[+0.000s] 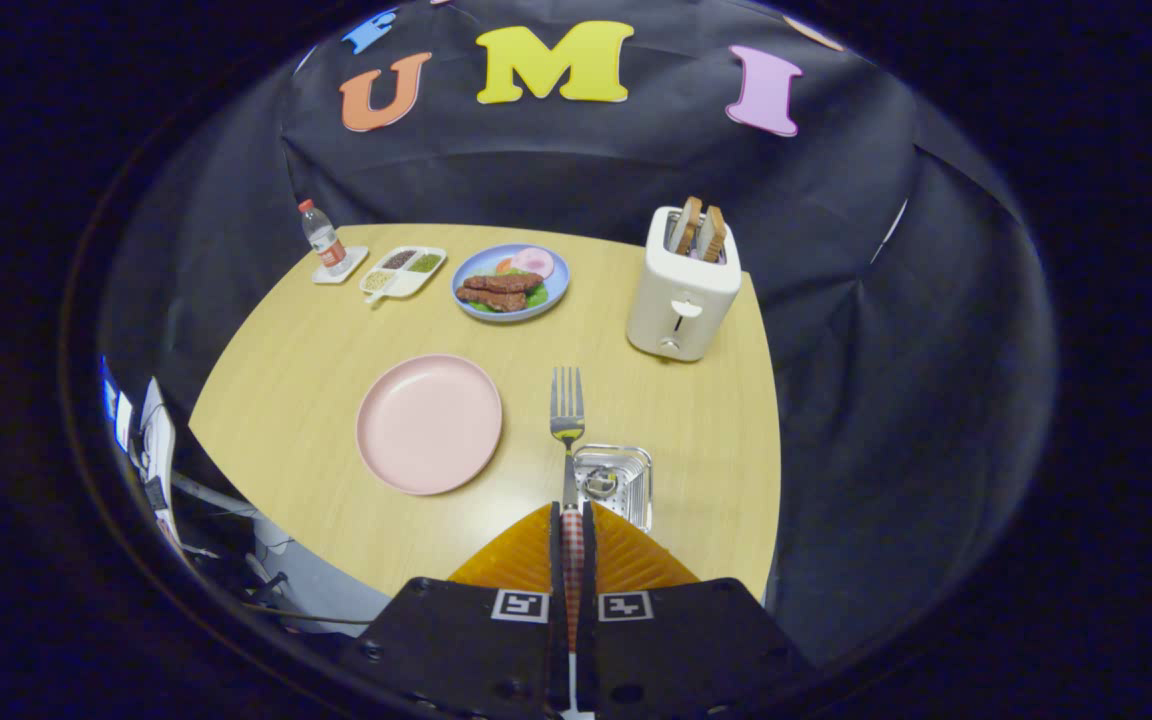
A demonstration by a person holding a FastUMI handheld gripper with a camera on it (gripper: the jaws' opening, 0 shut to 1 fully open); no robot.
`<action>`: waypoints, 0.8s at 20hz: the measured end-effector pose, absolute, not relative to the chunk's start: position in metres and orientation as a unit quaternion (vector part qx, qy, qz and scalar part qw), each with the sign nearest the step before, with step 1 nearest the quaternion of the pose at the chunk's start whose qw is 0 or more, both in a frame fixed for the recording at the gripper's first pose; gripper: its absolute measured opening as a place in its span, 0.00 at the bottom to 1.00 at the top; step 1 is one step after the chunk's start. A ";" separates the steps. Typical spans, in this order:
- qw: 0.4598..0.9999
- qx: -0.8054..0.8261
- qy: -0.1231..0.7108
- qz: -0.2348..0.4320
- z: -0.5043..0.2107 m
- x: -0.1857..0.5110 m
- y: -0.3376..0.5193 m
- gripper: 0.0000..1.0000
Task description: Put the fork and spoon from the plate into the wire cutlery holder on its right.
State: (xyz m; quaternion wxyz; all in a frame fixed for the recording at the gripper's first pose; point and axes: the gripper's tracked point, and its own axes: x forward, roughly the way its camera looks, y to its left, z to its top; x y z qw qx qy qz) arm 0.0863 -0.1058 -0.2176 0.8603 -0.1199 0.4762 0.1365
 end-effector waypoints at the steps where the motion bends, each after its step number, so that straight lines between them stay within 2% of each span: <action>1: 0.854 -0.126 0.486 0.139 -0.219 0.085 -0.112 0.03; 7: 0.781 -0.108 0.602 0.125 -0.240 0.062 -0.132 0.03; 11: 0.737 -0.115 0.661 0.081 -0.254 0.077 -0.149 0.03; 16: 0.693 -0.119 0.708 0.074 -0.272 0.101 -0.146 0.03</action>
